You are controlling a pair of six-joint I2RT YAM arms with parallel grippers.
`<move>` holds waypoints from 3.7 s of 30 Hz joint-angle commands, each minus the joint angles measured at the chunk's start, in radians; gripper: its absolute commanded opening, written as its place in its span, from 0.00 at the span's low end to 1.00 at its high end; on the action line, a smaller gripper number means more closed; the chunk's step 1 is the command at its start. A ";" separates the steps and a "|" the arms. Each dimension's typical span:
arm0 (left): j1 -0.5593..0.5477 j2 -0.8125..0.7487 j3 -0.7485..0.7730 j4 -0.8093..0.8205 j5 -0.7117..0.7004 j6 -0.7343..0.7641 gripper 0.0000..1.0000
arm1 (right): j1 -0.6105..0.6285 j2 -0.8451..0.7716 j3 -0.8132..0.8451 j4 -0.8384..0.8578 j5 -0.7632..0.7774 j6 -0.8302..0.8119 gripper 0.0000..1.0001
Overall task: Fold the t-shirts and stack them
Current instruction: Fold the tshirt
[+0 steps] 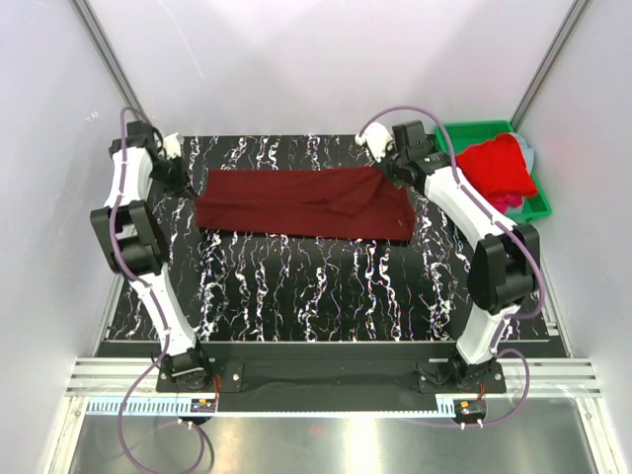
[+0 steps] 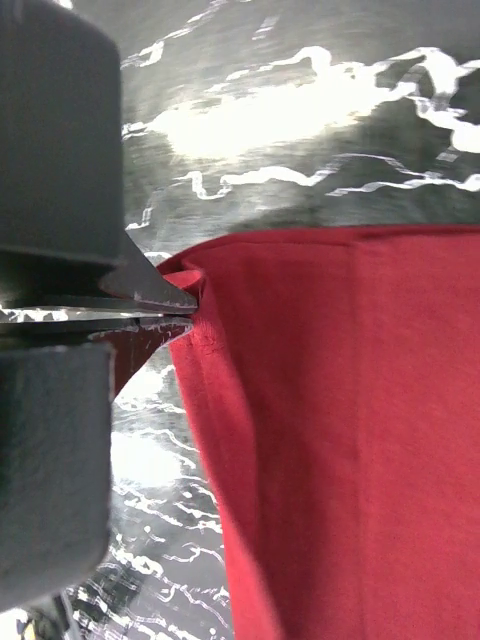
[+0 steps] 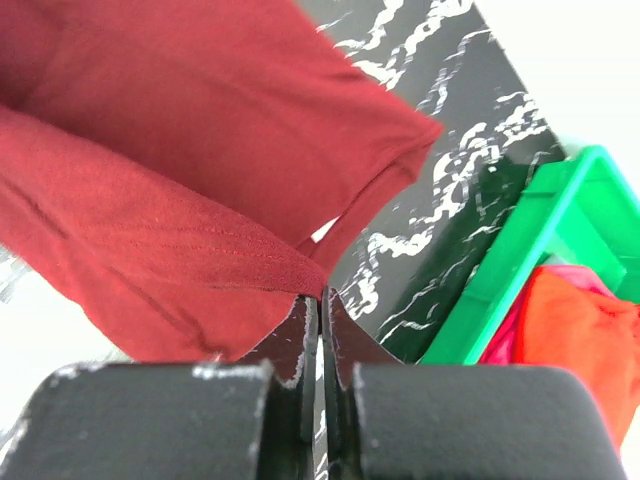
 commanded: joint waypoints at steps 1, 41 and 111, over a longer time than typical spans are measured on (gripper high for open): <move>-0.021 0.057 0.110 -0.004 -0.028 0.051 0.00 | -0.023 0.057 0.096 0.073 0.037 0.020 0.00; -0.091 0.283 0.362 0.151 -0.253 0.004 0.51 | -0.079 0.527 0.414 0.254 0.209 0.031 0.25; -0.265 0.226 0.036 0.142 0.003 -0.097 0.49 | 0.086 0.591 0.563 -0.175 -0.384 0.278 0.49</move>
